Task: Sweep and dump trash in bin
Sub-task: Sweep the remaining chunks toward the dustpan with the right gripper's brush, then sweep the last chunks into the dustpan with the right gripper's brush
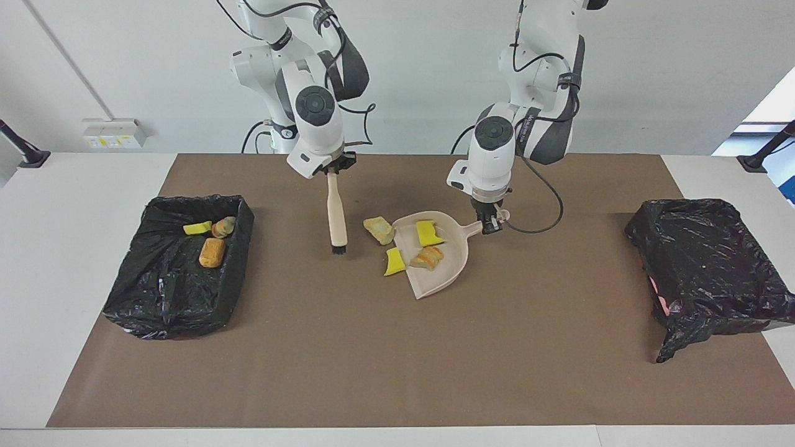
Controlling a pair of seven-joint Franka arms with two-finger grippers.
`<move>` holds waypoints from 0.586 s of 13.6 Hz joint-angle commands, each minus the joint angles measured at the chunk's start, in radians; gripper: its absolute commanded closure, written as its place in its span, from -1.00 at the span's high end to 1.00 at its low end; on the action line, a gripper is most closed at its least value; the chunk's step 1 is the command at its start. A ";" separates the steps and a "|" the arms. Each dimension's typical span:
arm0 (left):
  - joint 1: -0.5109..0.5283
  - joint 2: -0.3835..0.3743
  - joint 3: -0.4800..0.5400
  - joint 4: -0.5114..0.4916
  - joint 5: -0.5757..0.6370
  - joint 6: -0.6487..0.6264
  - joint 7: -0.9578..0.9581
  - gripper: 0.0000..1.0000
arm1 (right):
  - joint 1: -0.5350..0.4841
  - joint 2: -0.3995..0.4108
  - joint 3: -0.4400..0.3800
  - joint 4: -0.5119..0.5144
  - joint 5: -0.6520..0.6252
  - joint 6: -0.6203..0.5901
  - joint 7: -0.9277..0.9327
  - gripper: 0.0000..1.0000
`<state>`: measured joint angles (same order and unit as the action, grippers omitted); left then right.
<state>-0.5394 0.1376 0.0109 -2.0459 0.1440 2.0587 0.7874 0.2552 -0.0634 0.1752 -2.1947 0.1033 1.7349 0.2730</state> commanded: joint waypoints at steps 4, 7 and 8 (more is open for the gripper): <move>-0.008 -0.053 0.001 -0.074 0.058 0.017 0.046 -1.00 | 0.093 0.105 0.006 -0.017 0.143 0.216 -0.001 -1.00; -0.007 -0.058 0.001 -0.080 0.057 0.024 0.044 -1.00 | 0.095 0.119 0.006 -0.007 0.405 0.268 -0.122 -1.00; -0.005 -0.058 0.001 -0.080 0.057 0.024 0.043 -1.00 | 0.102 0.123 0.006 0.003 0.483 0.276 -0.145 -1.00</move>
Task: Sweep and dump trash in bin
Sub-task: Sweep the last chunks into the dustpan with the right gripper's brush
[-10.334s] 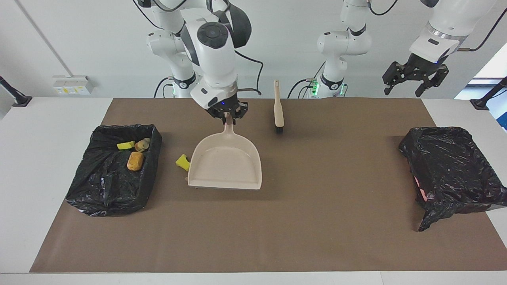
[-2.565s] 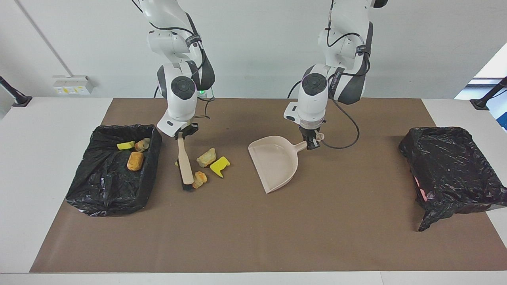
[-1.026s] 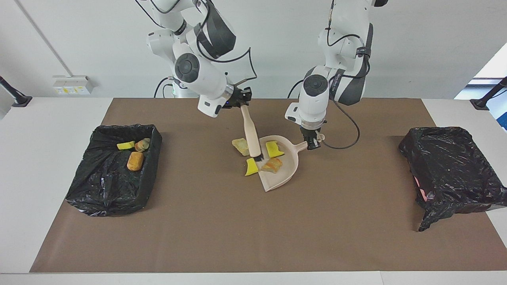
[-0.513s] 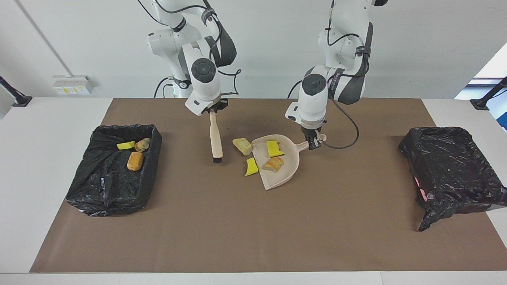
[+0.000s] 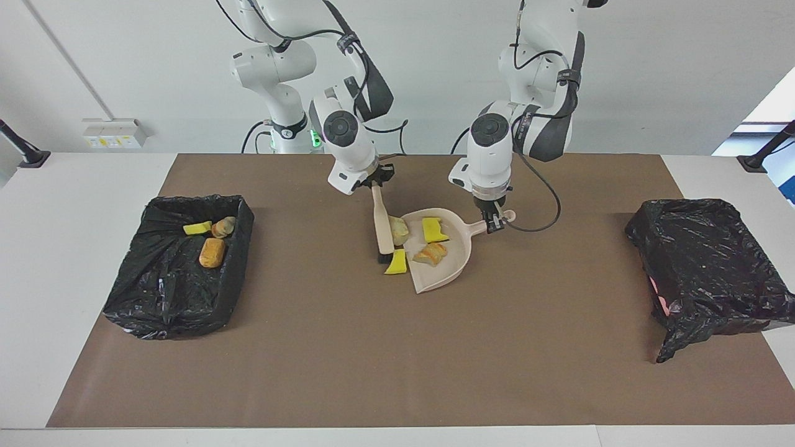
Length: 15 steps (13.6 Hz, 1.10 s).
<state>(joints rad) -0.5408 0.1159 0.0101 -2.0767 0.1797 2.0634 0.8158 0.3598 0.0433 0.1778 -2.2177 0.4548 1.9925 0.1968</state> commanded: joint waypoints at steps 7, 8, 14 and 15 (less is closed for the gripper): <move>0.009 -0.033 0.002 -0.056 0.018 0.044 0.025 -1.00 | -0.062 -0.056 -0.011 0.217 -0.009 -0.259 0.021 -1.00; 0.009 -0.033 0.002 -0.054 0.015 0.047 0.025 -1.00 | -0.067 -0.046 -0.009 0.245 -0.090 -0.283 0.018 -1.00; 0.010 -0.033 0.002 -0.054 0.014 0.047 0.026 -1.00 | -0.056 0.160 -0.003 0.334 -0.410 -0.128 -0.089 -1.00; 0.010 -0.033 0.002 -0.054 0.014 0.049 0.025 -1.00 | -0.041 0.194 -0.001 0.331 -0.394 -0.088 -0.070 -1.00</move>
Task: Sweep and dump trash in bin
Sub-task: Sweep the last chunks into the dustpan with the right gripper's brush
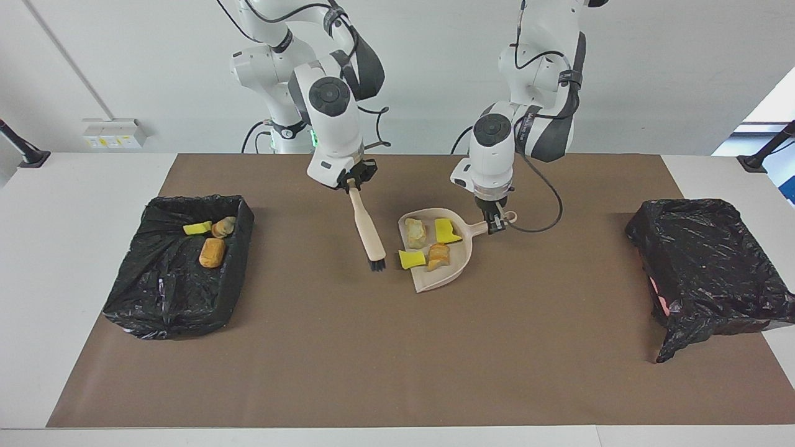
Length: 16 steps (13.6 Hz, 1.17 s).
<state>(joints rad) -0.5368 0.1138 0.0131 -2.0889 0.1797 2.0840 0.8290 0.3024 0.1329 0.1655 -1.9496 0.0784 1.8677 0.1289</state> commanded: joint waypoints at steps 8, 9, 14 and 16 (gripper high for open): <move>0.008 -0.031 0.001 -0.042 0.014 0.028 0.013 -1.00 | 0.077 0.091 0.016 0.024 0.324 0.068 0.064 -1.00; 0.009 -0.031 0.001 -0.042 0.014 0.028 0.015 -1.00 | 0.077 0.079 0.012 0.029 0.283 0.058 0.054 -1.00; 0.038 -0.023 -0.001 -0.034 0.012 0.028 0.059 -1.00 | 0.058 -0.048 0.002 0.037 0.149 -0.114 0.107 -1.00; 0.047 -0.019 -0.001 -0.023 0.012 0.028 0.065 -1.00 | 0.050 -0.094 0.008 0.035 0.147 -0.182 0.219 -1.00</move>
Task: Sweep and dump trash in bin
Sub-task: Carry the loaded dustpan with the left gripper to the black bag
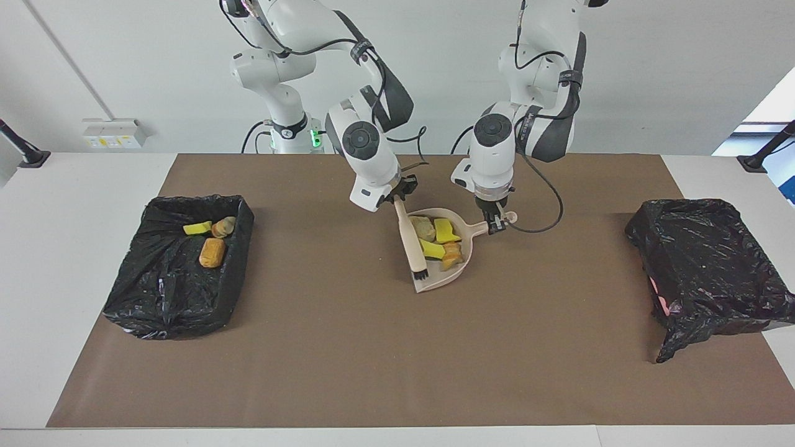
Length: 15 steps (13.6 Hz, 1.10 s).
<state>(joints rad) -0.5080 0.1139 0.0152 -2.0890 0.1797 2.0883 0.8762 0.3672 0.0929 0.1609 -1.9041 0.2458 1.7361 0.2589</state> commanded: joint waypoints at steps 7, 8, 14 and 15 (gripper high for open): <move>0.216 -0.121 -0.001 0.018 0.009 0.006 0.327 -1.00 | 0.105 -0.241 0.023 -0.257 0.123 0.052 0.346 -1.00; 0.264 -0.147 -0.001 0.018 0.009 0.004 0.384 -1.00 | 0.120 -0.264 0.023 -0.295 0.157 0.091 0.329 -1.00; 0.515 -0.189 0.008 0.064 -0.003 -0.053 0.549 -1.00 | 0.239 -0.275 0.023 -0.480 0.162 0.292 0.350 -1.00; 0.552 -0.186 0.009 0.085 -0.038 -0.057 0.585 -1.00 | 0.239 -0.288 0.023 -0.521 0.162 0.318 0.350 -1.00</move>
<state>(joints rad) -0.0185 -0.0667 0.0340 -2.0450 0.1747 2.0694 1.4094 0.6111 -0.1350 0.1877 -2.3370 0.3820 2.0028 0.6081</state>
